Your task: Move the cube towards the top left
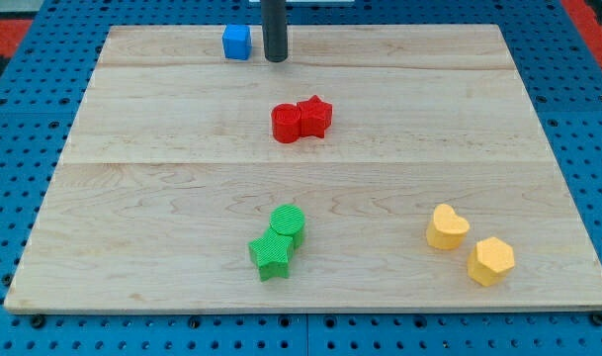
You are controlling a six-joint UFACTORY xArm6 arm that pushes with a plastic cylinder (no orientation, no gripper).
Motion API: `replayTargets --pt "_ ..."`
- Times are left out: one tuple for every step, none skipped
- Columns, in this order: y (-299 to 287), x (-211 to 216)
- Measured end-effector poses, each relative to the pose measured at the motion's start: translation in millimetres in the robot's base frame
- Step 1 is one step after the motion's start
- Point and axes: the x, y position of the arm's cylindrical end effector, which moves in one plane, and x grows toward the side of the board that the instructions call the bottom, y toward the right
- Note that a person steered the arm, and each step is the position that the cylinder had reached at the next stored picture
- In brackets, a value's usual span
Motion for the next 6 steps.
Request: replayTargets --pt "-17 -42" --pt "-82 -30" --pt "-48 -24" --pt "-44 21" --pt "-133 4" --pt "-146 -3"
